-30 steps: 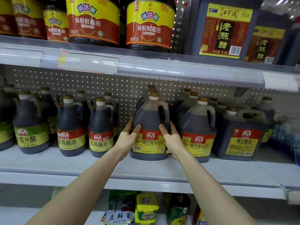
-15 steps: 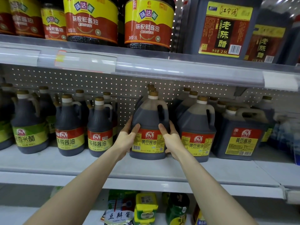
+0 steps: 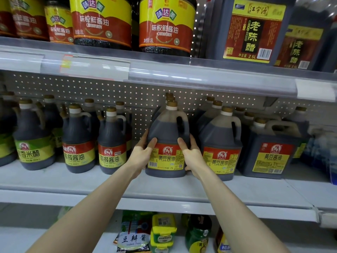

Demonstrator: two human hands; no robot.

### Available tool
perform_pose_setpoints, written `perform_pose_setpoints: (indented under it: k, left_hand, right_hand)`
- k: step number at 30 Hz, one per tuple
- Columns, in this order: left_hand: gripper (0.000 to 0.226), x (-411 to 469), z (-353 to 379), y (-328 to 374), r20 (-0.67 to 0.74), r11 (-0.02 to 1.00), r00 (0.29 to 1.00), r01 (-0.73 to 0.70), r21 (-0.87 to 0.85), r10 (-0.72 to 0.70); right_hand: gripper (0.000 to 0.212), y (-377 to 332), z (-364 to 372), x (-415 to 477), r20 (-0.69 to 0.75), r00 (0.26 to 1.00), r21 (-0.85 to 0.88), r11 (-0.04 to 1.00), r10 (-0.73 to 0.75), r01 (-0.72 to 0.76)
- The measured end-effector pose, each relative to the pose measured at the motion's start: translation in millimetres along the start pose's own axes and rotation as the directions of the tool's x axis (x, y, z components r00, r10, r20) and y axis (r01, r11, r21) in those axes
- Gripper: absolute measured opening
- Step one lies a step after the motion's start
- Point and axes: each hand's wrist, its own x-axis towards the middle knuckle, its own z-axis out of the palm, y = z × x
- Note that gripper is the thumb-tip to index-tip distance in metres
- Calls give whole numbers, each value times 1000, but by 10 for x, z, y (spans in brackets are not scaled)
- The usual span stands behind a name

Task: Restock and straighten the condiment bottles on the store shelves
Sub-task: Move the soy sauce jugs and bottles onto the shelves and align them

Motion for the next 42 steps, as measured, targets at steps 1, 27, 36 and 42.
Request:
perform_pose_setpoints:
  k: [1, 27, 36, 42]
  left_hand:
    - [58, -3, 0, -2, -2, 1000, 1000, 0, -1, 0]
    - [58, -1085, 12, 251, -24, 969, 999, 51, 241, -47]
    - [51, -2071, 58, -496, -27, 958, 981, 195, 212, -194]
    - [49, -2598, 128, -1279, 4, 905, 930, 356, 233, -367]
  right_hand:
    - [70, 1, 3, -6, 2, 1000, 0, 1000, 3, -3]
    - [57, -72, -271, -998, 72, 997, -42, 999, -22, 25]
    - [44, 833, -387, -1928, 23, 991, -73, 989, 130, -128]
    - [31, 1656, -420, -2438, 40, 960, -74, 959, 278, -275]
